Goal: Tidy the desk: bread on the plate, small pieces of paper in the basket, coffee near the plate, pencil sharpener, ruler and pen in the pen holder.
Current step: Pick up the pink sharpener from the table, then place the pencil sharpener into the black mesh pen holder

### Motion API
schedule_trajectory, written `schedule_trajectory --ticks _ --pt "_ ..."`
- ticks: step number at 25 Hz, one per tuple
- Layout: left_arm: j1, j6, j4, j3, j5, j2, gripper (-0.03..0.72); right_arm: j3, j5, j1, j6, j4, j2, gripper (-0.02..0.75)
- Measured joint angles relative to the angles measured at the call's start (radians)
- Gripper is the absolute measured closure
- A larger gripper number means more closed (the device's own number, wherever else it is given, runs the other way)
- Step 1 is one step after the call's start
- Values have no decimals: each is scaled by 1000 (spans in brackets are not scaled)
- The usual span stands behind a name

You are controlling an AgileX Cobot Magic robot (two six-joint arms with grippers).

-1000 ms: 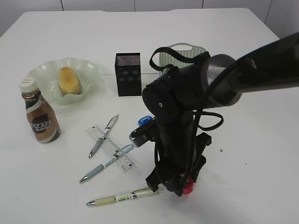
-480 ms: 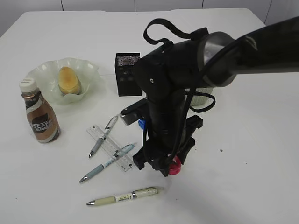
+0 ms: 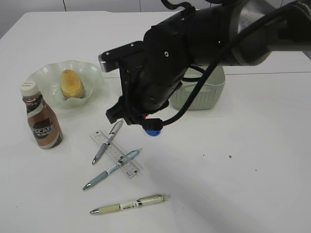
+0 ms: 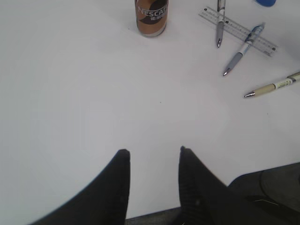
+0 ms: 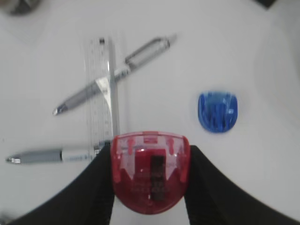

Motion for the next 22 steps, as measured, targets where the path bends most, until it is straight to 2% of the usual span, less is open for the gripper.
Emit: schedule_trajectory --ticks 8,14,17,22 --pt "0 0 0 0 0 0 433 -28 -412 0 0 -117 0 428" --pt "0 0 11 0 -4 0 433 -28 -733 -9 0 -128 2 428" --pt "0 0 30 0 -4 0 433 -42 -806 -36 0 -100 20 428" --pt "0 0 36 0 -6 0 433 -107 -840 -98 0 -70 76 428"
